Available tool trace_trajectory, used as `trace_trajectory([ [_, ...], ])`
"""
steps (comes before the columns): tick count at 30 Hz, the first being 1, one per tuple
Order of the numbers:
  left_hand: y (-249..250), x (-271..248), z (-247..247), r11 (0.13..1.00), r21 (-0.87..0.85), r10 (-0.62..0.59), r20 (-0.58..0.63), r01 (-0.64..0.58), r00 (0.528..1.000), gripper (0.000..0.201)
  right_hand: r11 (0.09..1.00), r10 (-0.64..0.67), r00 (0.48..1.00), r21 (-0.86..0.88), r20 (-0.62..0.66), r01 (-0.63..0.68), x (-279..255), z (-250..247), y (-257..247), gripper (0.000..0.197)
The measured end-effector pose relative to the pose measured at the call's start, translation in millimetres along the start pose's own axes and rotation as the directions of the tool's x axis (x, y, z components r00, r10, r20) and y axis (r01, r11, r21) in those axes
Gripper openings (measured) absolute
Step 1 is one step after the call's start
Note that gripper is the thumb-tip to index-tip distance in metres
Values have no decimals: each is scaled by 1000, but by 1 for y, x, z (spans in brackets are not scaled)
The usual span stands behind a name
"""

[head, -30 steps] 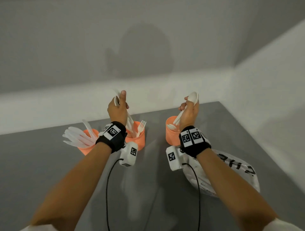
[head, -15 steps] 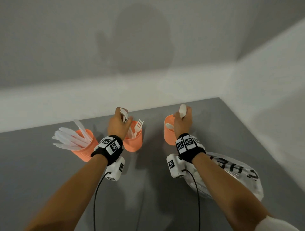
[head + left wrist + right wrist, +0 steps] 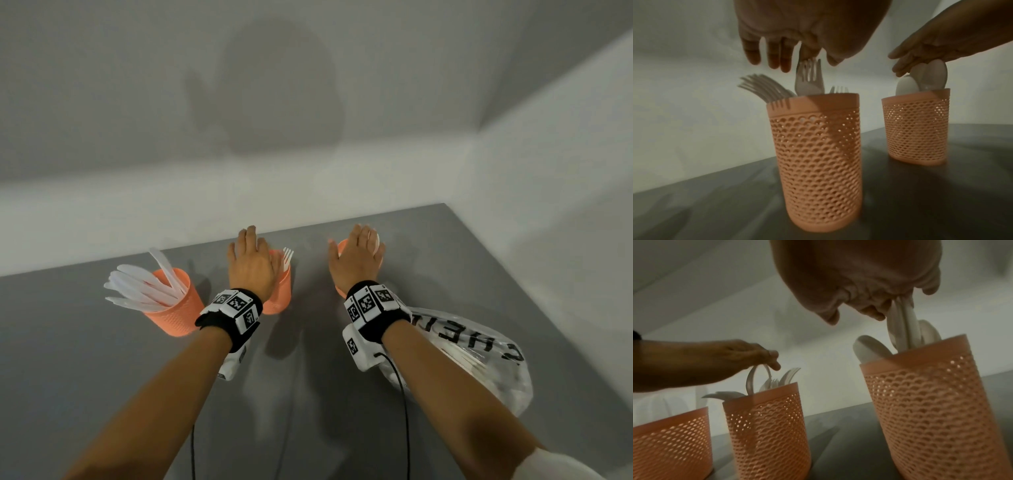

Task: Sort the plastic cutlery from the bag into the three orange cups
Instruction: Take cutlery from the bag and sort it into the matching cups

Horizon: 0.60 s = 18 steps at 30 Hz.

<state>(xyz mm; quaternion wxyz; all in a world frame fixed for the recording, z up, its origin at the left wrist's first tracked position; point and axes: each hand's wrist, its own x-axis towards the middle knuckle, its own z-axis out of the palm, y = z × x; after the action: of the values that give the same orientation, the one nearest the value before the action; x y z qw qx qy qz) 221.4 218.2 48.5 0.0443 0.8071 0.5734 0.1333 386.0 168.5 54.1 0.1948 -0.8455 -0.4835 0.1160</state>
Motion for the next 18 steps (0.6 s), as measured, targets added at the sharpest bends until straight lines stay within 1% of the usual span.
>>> trace_trajectory([
  [1, 0, -2, 1, 999, 28, -17, 61, 16, 998, 59, 1000, 6, 999, -14, 53, -5, 0, -3, -2, 69],
  [3, 2, -4, 1, 998, 63, -35, 109, 28, 993, 70, 1000, 28, 991, -12, 133, -26, -1, -13, -6, 72],
  [5, 4, -4, -4, 998, 44, -49, 87, 45, 995, 76, 999, 34, 990, 38, 133, -39, -1, -25, -10, 72],
  [7, 8, -6, -14, 999, -17, -36, 28, 37, 999, 76, 996, 7, 996, 85, 91, -14, -5, -41, -11, 71],
  [8, 11, -8, -20, 998, -55, -12, -8, 11, 1000, 74, 995, -10, 996, 102, 84, 1, -7, -49, -12, 70],
  [10, 22, -13, -32, 983, -166, 65, -77, -77, 995, 69, 990, -42, 994, 138, 103, 28, -13, -67, -11, 65],
  [12, 37, -21, -40, 939, -306, 125, -128, -159, 984, 64, 980, -91, 984, 188, 152, 62, -19, -86, -6, 53],
  [13, 44, -25, -42, 909, -375, 145, -133, -185, 981, 62, 972, -120, 976, 223, 179, 78, -26, -95, -3, 44],
  [15, 61, -38, -45, 844, -498, 182, -81, -198, 980, 59, 954, -161, 963, 283, 216, 96, -41, -114, 7, 29],
  [17, 76, -52, -44, 790, -585, 220, -6, -182, 975, 55, 952, -139, 951, 302, 276, 52, -57, -127, 23, 27],
  [18, 84, -59, -42, 771, -615, 233, 29, -167, 972, 51, 957, -111, 938, 291, 330, 11, -66, -130, 33, 28],
])
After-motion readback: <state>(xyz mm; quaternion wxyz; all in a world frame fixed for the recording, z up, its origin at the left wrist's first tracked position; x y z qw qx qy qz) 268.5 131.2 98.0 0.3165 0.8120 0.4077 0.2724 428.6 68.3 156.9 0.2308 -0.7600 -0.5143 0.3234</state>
